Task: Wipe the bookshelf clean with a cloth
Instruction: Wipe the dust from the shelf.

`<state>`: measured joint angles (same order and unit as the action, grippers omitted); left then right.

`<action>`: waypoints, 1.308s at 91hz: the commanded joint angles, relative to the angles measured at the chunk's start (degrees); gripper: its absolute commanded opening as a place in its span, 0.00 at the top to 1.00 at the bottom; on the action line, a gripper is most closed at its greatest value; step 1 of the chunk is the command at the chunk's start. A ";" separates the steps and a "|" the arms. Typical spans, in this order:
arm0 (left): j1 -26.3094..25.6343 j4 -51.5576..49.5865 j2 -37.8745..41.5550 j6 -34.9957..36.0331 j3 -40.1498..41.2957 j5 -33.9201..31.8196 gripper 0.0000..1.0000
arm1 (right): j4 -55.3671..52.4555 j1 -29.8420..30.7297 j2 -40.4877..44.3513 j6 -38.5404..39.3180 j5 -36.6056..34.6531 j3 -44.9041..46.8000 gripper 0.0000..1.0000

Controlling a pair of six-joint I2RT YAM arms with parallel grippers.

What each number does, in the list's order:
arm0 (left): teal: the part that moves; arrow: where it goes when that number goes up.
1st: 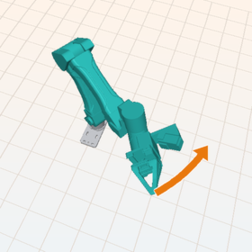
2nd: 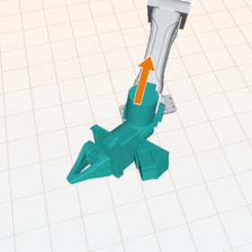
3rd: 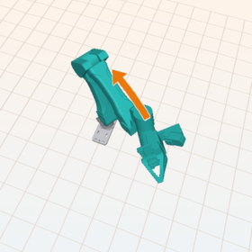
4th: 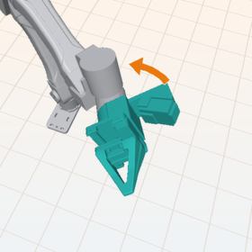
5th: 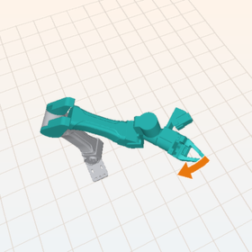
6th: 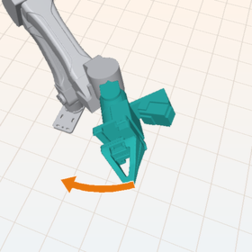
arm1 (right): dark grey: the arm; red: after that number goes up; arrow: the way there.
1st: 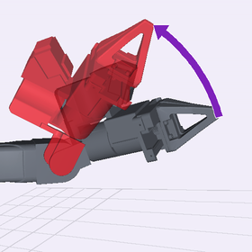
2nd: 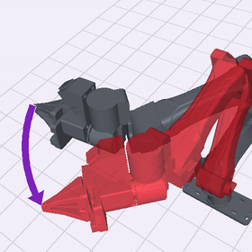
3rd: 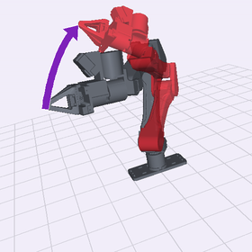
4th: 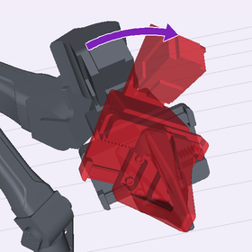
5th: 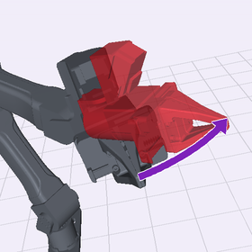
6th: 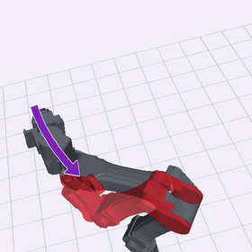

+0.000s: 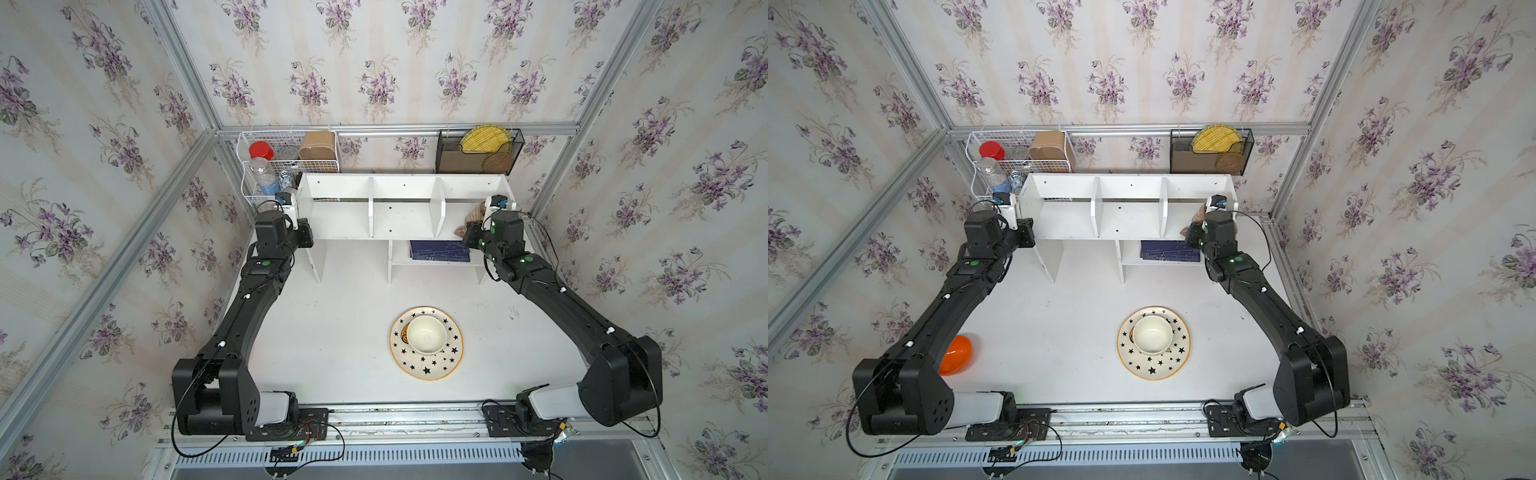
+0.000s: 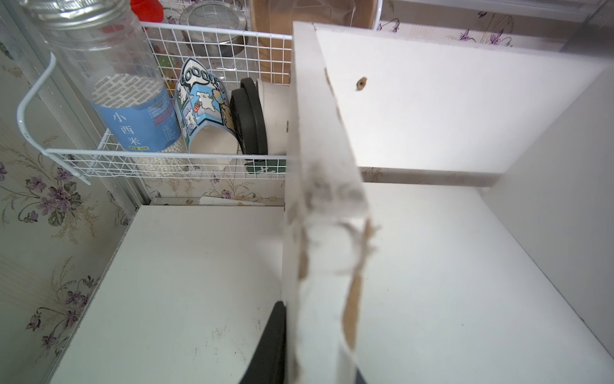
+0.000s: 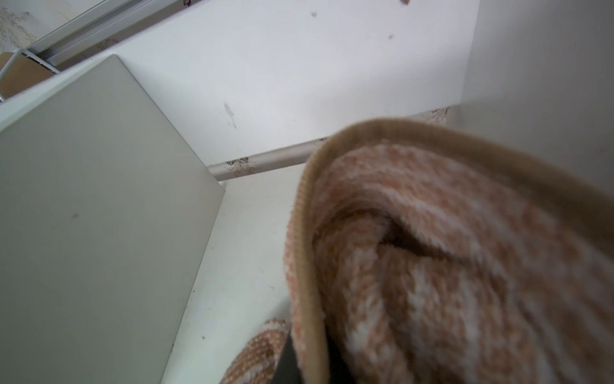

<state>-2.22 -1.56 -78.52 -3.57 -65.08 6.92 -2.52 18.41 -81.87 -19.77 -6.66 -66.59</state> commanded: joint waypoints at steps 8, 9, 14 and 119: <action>0.02 -5.91 -0.10 -4.07 0.36 6.19 1.00 | -2.97 0.18 -3.92 -2.14 2.47 -2.59 1.00; 0.02 -5.86 -0.12 -4.07 0.38 6.14 1.00 | -2.77 0.24 -4.01 -2.31 2.63 -2.59 1.00; 0.02 -5.89 -0.14 -4.00 0.39 6.06 1.00 | -1.10 0.57 -4.26 -3.31 4.36 -2.38 1.00; 0.11 -6.00 -0.05 -3.63 0.48 5.63 1.00 | -8.66 2.15 -4.31 3.23 -4.70 -16.07 0.68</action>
<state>-2.15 -1.21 -78.48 -3.22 -64.88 6.90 -11.79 20.36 -87.57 -16.12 -11.27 -82.28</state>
